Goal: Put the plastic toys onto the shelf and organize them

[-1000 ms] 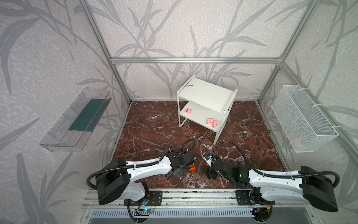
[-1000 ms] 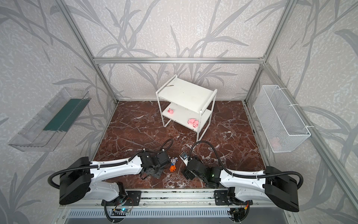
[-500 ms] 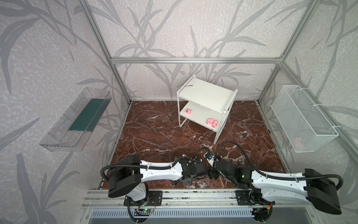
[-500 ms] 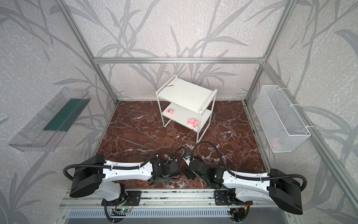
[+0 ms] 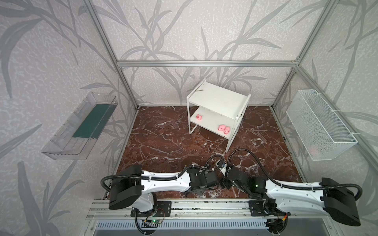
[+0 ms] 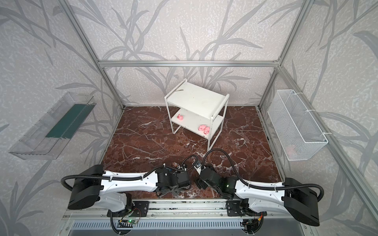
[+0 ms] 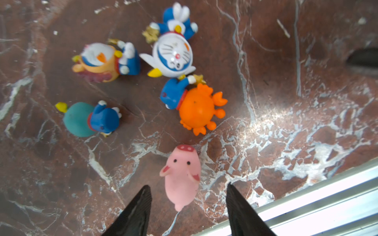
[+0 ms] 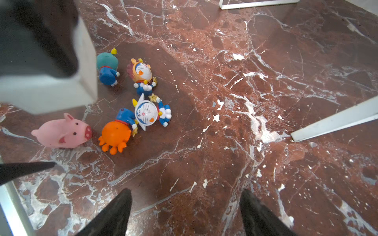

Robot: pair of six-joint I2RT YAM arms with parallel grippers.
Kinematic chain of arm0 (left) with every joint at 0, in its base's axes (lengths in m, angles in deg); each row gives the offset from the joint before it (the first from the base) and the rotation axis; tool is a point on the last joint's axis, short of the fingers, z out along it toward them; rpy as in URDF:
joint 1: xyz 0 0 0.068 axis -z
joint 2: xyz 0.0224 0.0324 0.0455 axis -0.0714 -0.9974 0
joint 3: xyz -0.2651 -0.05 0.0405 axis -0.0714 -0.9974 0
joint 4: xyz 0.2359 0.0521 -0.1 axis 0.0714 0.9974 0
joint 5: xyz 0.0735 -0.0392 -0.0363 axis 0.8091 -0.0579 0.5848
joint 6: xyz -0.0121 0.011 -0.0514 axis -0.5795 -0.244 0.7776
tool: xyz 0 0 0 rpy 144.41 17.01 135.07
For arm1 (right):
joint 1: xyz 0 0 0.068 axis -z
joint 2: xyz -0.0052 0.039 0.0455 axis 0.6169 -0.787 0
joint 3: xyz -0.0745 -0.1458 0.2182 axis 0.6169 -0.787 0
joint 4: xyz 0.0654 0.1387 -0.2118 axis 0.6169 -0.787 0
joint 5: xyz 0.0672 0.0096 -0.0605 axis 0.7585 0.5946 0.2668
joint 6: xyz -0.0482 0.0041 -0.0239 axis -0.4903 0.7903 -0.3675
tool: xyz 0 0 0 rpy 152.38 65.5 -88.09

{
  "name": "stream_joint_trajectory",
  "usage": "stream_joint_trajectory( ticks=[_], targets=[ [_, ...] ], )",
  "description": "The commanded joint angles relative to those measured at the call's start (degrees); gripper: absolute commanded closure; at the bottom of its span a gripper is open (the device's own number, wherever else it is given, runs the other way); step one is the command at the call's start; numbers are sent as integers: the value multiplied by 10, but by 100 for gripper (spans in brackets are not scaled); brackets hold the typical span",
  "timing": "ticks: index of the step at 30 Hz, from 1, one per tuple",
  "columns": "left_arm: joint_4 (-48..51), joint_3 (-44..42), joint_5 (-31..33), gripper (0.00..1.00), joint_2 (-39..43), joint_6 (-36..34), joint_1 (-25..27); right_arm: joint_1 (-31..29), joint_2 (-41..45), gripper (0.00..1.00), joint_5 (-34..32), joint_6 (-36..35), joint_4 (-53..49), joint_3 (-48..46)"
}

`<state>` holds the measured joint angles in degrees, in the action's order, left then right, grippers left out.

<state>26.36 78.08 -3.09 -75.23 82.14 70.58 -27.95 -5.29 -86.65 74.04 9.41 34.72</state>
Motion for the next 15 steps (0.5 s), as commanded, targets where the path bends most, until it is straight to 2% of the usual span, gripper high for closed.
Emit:
stream_joint_trajectory(
  ticks=[1,7,15],
  targets=[
    [29,7,29,38,-4,28,2,1,3,16,-9,5,3,-3],
    [45,0,31,36,-33,45,2,2,1,16,-7,5,2,-4],
    [50,-23,24,36,-28,47,1,2,-3,16,-6,5,8,-3]
  ],
)
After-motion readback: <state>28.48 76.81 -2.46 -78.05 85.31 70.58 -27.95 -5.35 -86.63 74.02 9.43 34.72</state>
